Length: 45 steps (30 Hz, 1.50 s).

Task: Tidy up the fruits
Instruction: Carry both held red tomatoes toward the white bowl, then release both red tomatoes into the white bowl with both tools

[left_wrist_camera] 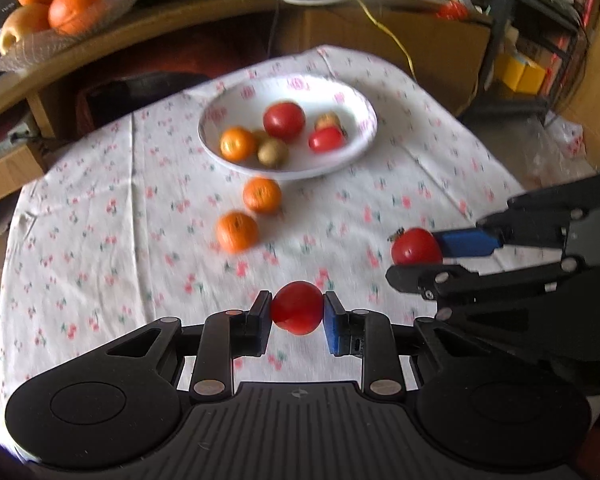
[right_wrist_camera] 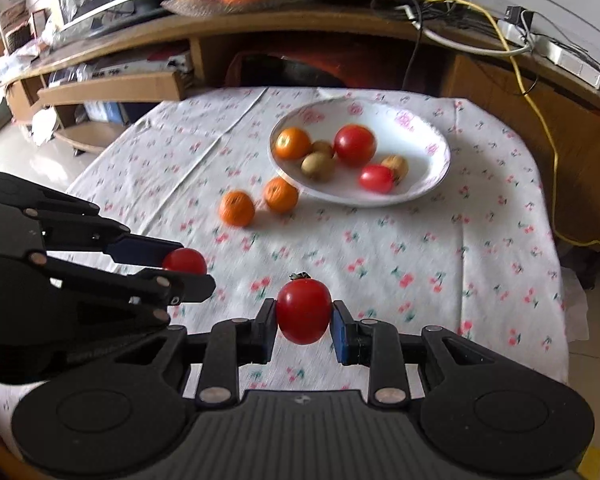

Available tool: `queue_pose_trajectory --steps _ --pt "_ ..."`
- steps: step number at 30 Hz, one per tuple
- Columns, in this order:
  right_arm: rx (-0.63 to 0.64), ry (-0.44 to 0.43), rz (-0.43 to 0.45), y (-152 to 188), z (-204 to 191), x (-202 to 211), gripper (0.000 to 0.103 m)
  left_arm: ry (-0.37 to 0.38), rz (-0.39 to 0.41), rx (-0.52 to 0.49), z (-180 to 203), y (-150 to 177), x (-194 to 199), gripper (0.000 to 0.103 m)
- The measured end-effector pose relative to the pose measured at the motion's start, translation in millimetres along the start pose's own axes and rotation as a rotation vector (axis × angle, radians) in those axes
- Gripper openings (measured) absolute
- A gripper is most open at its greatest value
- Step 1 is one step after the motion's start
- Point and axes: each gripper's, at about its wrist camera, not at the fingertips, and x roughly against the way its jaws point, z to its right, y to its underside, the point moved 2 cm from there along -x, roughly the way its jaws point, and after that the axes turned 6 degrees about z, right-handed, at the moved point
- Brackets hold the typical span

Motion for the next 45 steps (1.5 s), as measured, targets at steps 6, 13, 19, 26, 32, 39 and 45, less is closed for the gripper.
queue_pose_trajectory --steps 6,13,19,26,32,39,45 --pt "-0.044 0.025 0.045 -27 17 -6 0.029 -0.004 0.039 0.023 -7 -29 -10 0.034" --pt "-0.062 0.058 0.081 -56 35 -22 0.029 -0.009 0.076 0.022 -13 -63 -29 0.033" --pt "-0.065 0.070 0.099 -77 51 -43 0.029 -0.036 0.096 0.007 -19 -87 -49 0.033" --pt "-0.068 0.082 0.113 -94 67 -70 0.029 -0.055 0.111 0.000 -24 -107 -74 0.032" --pt "-0.062 0.080 0.112 -100 70 -90 0.029 -0.065 0.099 0.007 -34 -114 -94 0.032" --pt "-0.069 0.081 0.119 -103 75 -100 0.030 -0.068 0.094 0.010 -37 -119 -104 0.034" --pt "-0.080 0.073 0.129 -104 78 -101 0.030 -0.081 0.094 0.011 -40 -121 -105 0.038"
